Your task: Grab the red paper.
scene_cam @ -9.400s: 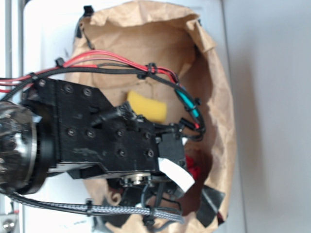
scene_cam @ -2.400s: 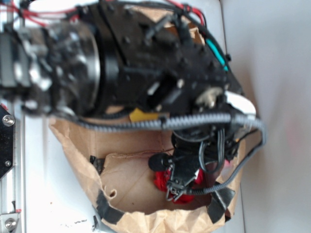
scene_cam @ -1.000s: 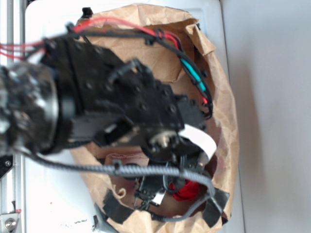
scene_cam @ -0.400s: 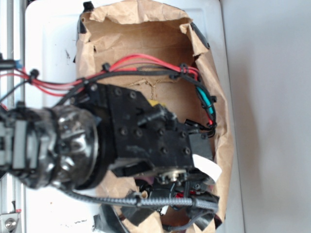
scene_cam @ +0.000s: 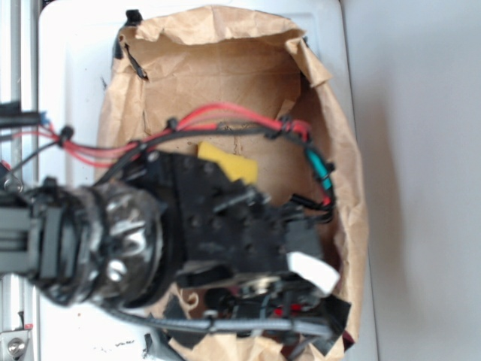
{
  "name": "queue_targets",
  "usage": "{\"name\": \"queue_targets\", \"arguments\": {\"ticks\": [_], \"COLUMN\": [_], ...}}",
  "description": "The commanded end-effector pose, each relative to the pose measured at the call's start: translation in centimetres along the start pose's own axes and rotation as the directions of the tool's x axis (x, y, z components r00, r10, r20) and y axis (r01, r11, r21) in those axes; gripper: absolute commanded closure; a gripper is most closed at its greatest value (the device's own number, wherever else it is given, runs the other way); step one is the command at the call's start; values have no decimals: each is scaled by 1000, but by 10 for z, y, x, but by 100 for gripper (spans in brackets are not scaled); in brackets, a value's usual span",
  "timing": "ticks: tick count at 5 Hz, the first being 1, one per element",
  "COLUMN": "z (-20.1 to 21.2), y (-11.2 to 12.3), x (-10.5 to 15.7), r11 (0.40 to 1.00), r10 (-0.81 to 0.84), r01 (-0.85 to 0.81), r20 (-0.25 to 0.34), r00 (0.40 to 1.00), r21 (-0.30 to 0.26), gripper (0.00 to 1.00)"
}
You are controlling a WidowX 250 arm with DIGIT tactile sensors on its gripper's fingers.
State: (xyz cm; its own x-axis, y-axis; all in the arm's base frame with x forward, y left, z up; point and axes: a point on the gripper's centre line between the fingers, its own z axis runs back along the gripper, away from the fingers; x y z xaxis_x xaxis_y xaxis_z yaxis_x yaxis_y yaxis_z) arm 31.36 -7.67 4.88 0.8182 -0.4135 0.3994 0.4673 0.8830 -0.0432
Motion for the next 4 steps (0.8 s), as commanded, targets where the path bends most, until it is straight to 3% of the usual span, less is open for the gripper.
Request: {"name": "queue_targets", "arguments": {"ticks": [1,4], "z": [18,19], "y": [-8,-14], "x": [0,14], "r11": [998,999], "r10": [-50,-33], "r01": [48,31], "r20": [58,88], "r00": [997,996], "r21": [35,16], "gripper": [0,0]}}
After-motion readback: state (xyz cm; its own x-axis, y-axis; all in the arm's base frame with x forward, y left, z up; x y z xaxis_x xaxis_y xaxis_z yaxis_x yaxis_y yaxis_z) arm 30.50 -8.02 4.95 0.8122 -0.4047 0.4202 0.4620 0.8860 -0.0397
